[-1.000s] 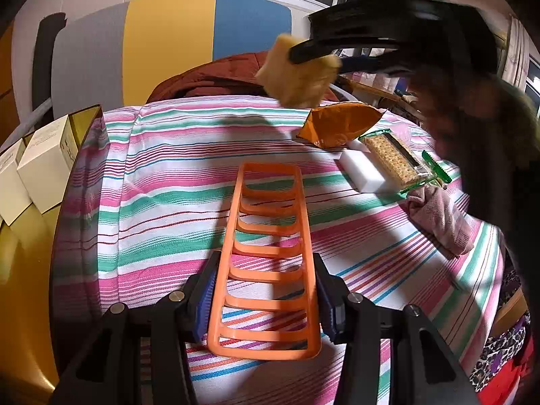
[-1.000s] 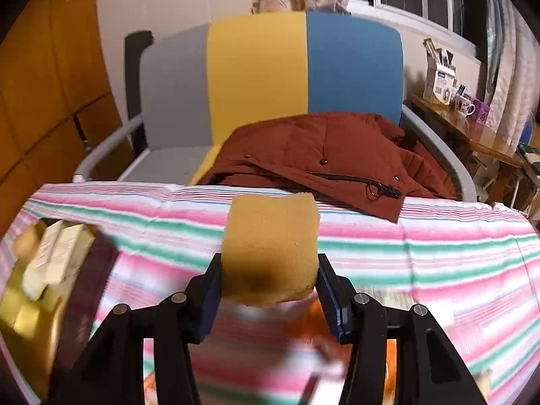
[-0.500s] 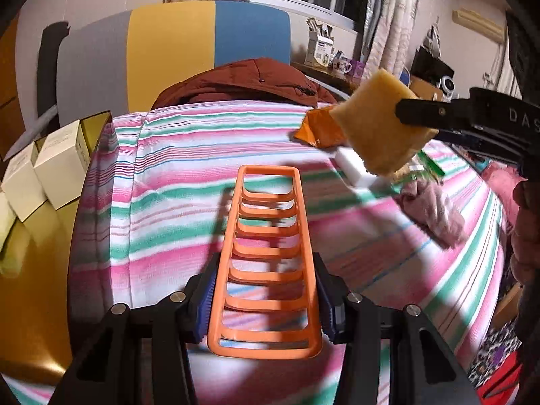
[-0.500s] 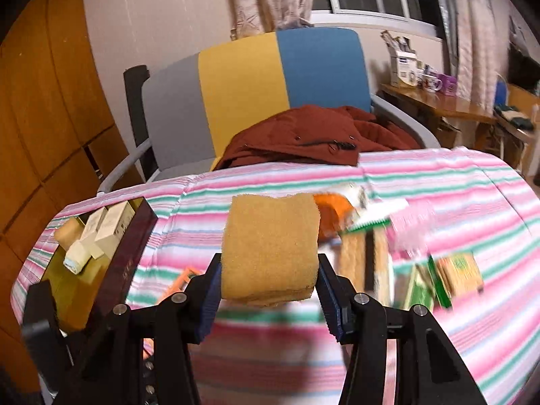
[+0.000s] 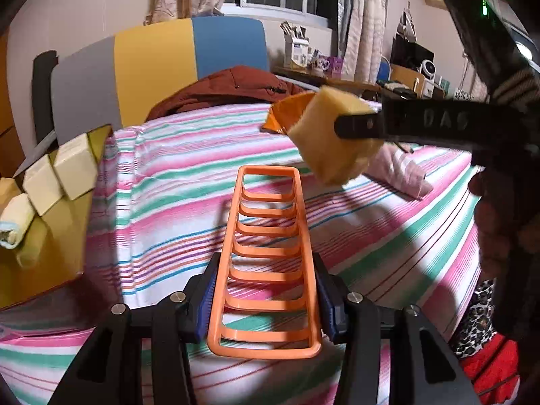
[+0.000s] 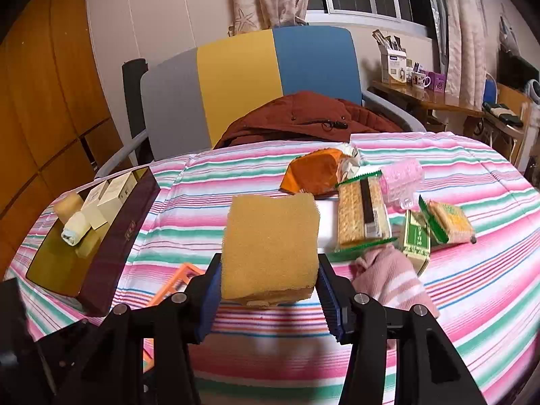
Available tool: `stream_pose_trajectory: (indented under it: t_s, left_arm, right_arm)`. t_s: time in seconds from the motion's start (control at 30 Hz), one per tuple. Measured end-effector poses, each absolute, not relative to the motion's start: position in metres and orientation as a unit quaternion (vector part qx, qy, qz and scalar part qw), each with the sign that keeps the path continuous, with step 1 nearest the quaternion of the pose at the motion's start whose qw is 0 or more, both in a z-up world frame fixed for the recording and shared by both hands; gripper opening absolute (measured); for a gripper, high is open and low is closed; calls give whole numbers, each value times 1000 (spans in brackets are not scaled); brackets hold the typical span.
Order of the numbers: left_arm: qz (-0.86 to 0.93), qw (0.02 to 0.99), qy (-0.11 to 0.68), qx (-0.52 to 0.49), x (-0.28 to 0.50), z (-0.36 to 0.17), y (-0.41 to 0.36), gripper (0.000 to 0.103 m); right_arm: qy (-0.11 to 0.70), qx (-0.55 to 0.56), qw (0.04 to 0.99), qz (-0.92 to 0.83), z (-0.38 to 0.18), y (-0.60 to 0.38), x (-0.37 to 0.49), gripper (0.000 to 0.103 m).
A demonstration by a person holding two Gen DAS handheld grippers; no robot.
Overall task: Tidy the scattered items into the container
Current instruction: 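Carry the orange rack and yellow sponge over the gold tray with both tools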
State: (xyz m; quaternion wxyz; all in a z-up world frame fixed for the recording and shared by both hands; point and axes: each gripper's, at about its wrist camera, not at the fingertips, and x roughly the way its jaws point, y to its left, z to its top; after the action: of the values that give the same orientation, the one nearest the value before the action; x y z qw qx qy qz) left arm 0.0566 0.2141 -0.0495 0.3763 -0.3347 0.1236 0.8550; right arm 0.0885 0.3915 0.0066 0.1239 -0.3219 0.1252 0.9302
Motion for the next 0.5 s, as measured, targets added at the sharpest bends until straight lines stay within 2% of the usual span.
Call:
stream_pose_trajectory:
  t_s: [0.27, 0.5]
  left_arm:
    - [870, 375, 92, -307, 61, -18, 183, 50]
    - [895, 325, 59, -300, 38, 0, 136, 50]
  right_arm:
    - [137, -312, 123, 932, 13, 386, 92, 53]
    - [128, -303, 86, 940, 24, 360, 80, 53]
